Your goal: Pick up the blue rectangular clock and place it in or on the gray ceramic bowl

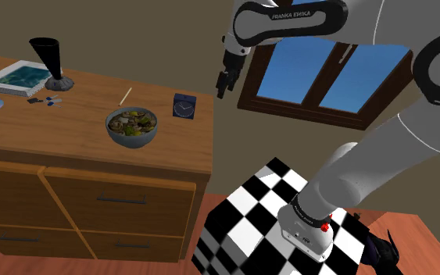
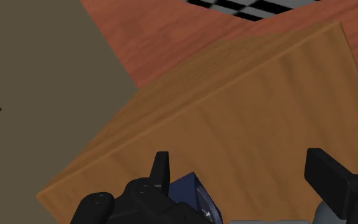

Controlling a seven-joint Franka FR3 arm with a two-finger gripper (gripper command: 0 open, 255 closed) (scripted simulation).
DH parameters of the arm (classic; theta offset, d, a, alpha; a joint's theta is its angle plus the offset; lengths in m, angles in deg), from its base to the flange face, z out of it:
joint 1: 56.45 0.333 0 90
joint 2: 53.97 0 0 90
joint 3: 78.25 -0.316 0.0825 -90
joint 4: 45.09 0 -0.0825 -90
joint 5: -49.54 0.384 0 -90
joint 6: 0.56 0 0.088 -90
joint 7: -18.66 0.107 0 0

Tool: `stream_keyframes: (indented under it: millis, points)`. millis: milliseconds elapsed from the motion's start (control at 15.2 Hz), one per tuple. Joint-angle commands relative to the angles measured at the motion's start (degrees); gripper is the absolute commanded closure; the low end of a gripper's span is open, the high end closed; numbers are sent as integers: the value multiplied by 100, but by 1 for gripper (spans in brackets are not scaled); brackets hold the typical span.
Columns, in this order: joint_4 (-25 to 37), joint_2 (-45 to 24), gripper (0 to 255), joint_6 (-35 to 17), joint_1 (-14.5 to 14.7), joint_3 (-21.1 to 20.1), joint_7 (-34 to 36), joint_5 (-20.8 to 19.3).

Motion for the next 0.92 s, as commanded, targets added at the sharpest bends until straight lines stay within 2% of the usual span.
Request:
stream_keyframes:
  millis: [0,462,858]
  points:
    - [254,-424,0,-190,32,1,-204,-11]
    - [1365,-1924,0,-650,78,-30,-899,-46]
    - [2629,-3247,0,-776,109,-128,-1404,-116]
